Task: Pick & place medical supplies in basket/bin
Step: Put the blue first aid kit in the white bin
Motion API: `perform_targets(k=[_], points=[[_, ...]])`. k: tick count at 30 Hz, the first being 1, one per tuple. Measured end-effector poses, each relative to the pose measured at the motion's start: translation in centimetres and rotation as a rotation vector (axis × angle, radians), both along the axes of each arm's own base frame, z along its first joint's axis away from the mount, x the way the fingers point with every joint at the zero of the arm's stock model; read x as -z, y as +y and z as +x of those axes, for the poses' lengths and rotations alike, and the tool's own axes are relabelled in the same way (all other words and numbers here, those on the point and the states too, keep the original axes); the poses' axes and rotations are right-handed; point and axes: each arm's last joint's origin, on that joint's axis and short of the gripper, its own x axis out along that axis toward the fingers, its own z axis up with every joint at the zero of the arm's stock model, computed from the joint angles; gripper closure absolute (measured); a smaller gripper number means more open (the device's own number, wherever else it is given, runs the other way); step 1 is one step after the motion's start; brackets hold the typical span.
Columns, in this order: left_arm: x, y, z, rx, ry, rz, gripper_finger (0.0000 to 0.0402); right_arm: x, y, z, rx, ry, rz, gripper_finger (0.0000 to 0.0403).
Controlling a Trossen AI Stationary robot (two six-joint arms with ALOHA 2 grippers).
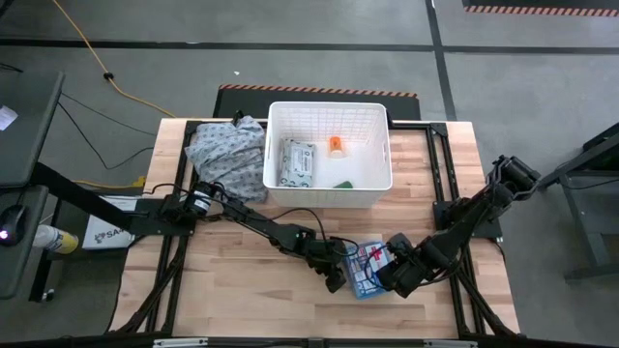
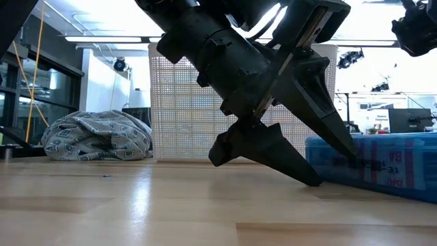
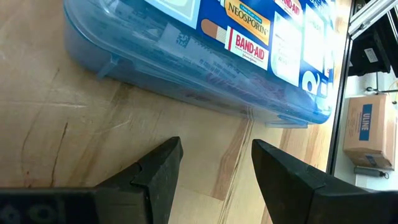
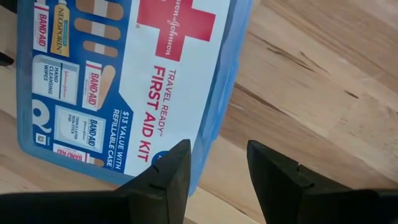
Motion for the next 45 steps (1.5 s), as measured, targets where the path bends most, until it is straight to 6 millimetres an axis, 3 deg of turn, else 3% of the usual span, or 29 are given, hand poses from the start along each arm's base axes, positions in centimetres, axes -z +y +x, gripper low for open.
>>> perform_targets(k=[7, 20, 31, 45], points=[[0.0, 0.0, 0.0, 0.0, 0.0, 0.0, 0.0163, 0.0, 0.0, 0.1, 0.0, -0.011, 0.001, 0.023], [0.0, 0.0, 0.0, 0.0, -0.001, 0.0, 0.0163, 0.5, -0.1, 0.1, -0.023, -0.039, -0.021, 0.0124], [0.0, -0.3, -0.1, 0.002, 0.0, 0.001, 0.0163, 4.1, -0.5, -0.1, 0.003, -0.185, 0.067, 0.0125], [0.0, -0.3, -0.1, 0.006, 0.01, -0.001, 0.0163, 5.6, -0.9, 0.1, -0.004, -0.286, 0.136, 0.0135]])
